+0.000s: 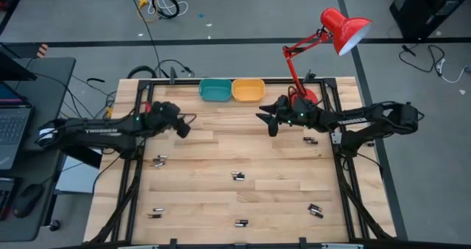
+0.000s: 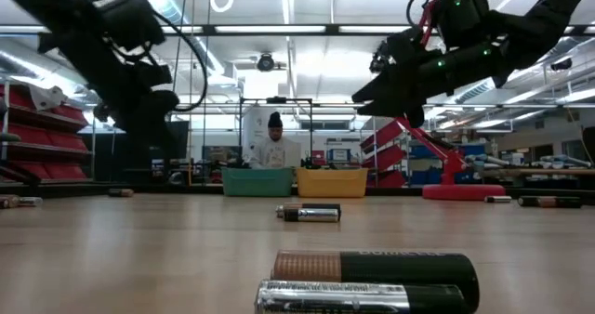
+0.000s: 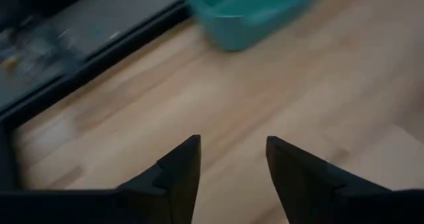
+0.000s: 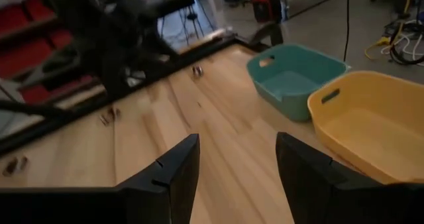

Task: Sort batteries
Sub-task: Put the black battery into the blue bin

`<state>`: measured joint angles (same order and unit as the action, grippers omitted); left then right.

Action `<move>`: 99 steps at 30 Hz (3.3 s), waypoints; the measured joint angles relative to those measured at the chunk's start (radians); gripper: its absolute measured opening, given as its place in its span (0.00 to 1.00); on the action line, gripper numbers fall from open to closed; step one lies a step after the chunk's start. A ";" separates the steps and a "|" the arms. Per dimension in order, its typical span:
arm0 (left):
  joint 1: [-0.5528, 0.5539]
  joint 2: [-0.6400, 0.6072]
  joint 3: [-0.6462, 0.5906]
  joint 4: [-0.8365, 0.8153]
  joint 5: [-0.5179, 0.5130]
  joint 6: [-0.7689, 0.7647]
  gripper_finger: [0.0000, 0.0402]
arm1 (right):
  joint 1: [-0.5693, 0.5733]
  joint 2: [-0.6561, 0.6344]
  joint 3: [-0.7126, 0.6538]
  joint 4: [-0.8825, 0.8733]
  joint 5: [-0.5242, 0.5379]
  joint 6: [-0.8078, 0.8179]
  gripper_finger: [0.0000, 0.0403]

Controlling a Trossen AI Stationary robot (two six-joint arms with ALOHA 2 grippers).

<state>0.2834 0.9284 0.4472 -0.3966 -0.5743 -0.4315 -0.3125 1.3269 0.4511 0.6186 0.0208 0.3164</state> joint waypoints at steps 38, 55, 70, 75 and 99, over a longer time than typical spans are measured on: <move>0.508 0.449 0.172 -0.267 0.187 -0.329 0.77 | -0.138 0.407 0.007 0.175 -0.249 -0.089 0.58; 0.603 0.490 0.177 -0.213 0.305 -0.198 0.77 | -0.230 0.401 0.007 0.181 -0.384 -0.116 0.62; 0.604 0.492 0.175 -0.219 0.380 -0.142 0.72 | -0.255 0.400 0.007 0.180 -0.419 -0.109 0.62; 0.604 0.492 0.174 -0.224 0.415 -0.118 0.72 | -0.255 0.400 0.007 0.180 -0.429 -0.100 0.62; 0.622 0.491 0.172 -0.230 0.521 0.034 0.72 | -0.255 0.400 0.007 0.180 -0.434 -0.046 0.63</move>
<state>0.9058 1.4197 0.6197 -0.6268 -0.0535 -0.3974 -0.5674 1.7265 0.4583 0.7986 -0.4135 0.2700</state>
